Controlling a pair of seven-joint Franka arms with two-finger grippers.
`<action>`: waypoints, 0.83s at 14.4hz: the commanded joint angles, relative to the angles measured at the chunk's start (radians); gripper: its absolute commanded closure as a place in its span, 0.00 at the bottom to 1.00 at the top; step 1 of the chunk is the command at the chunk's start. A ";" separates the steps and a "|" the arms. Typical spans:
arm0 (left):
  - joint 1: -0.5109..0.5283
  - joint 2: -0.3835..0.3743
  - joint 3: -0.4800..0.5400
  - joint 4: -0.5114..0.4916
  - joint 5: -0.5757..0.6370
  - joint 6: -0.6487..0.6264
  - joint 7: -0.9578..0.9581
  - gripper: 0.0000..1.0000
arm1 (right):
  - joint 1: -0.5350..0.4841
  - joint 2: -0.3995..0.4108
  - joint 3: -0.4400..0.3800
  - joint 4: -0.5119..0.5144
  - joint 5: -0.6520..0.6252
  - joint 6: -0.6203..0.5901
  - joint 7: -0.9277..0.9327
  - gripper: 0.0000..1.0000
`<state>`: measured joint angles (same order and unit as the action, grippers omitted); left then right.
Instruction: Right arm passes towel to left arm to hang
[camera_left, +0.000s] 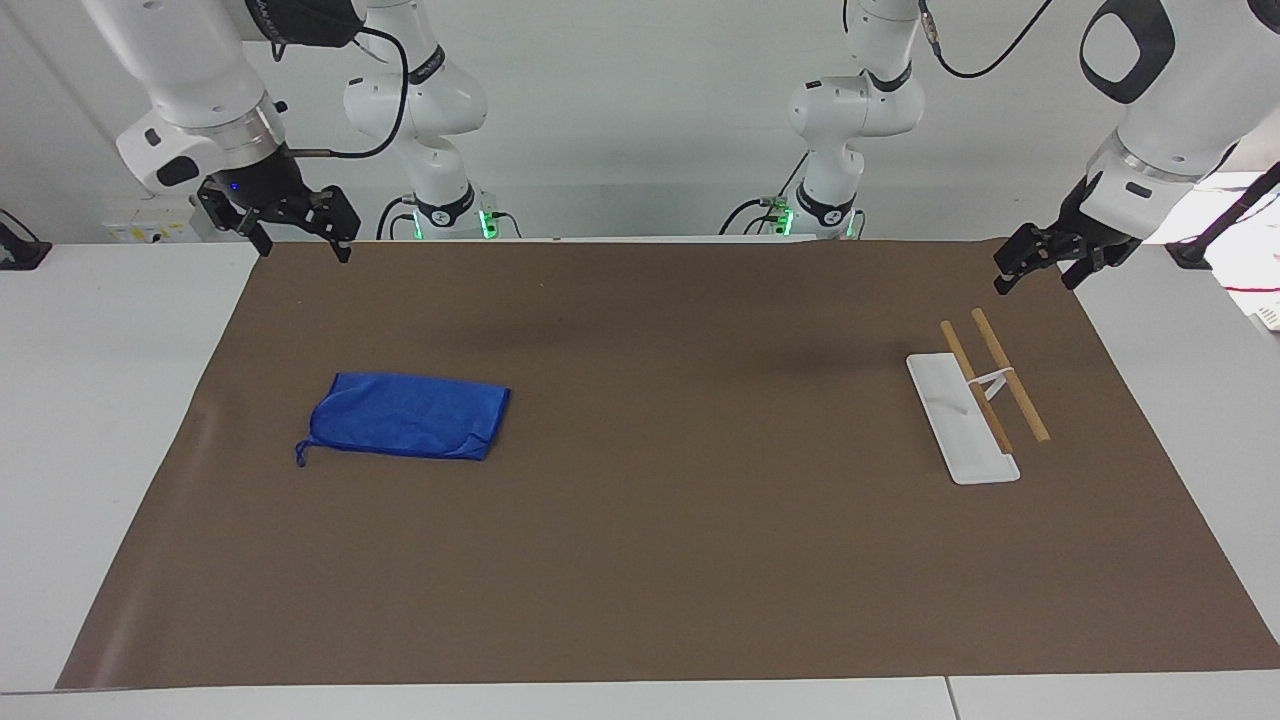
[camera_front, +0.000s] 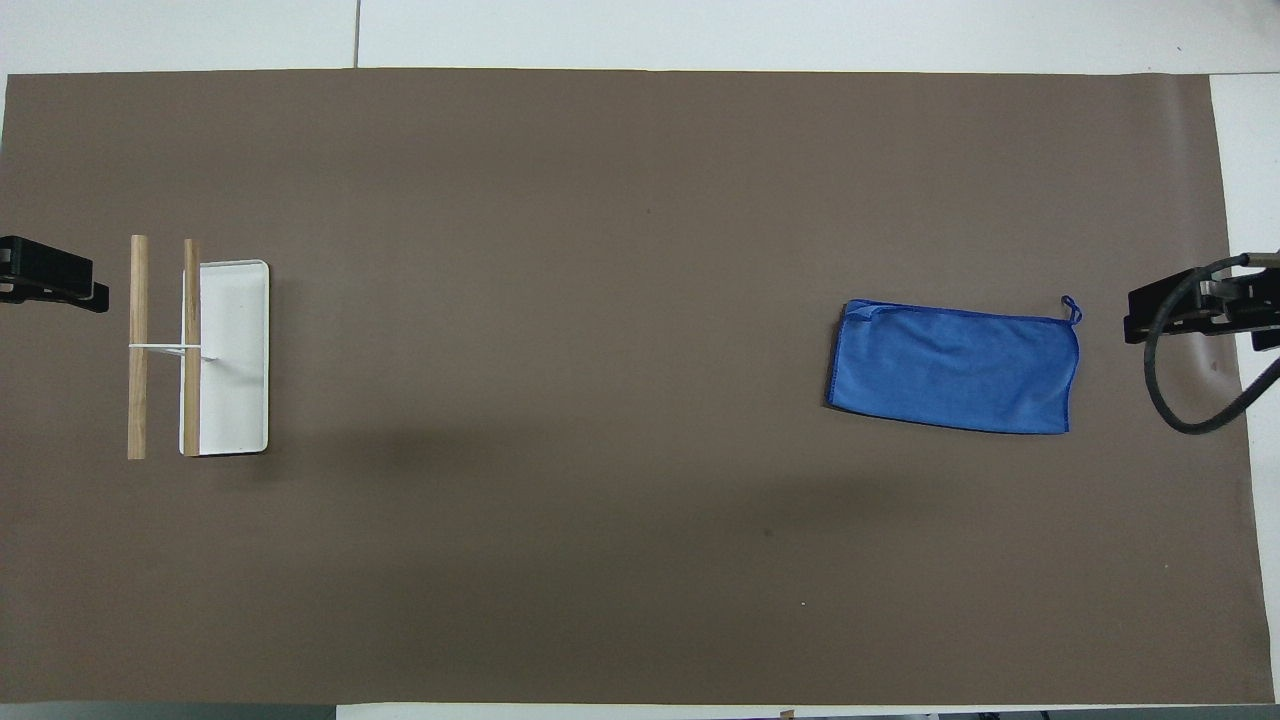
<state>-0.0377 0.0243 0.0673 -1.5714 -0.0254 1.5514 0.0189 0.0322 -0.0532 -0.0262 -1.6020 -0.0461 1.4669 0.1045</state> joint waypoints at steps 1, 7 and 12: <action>-0.002 -0.032 -0.001 -0.033 0.015 0.003 0.003 0.00 | -0.012 -0.017 0.002 -0.047 0.020 0.025 -0.026 0.00; -0.002 -0.030 -0.001 -0.033 0.015 0.003 0.003 0.00 | -0.023 -0.039 -0.001 -0.104 0.020 0.098 -0.031 0.00; -0.002 -0.030 -0.001 -0.033 0.015 0.003 0.003 0.00 | -0.021 -0.039 -0.001 -0.104 0.020 0.096 -0.031 0.00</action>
<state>-0.0377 0.0242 0.0673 -1.5714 -0.0254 1.5514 0.0189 0.0222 -0.0685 -0.0304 -1.6747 -0.0456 1.5438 0.1045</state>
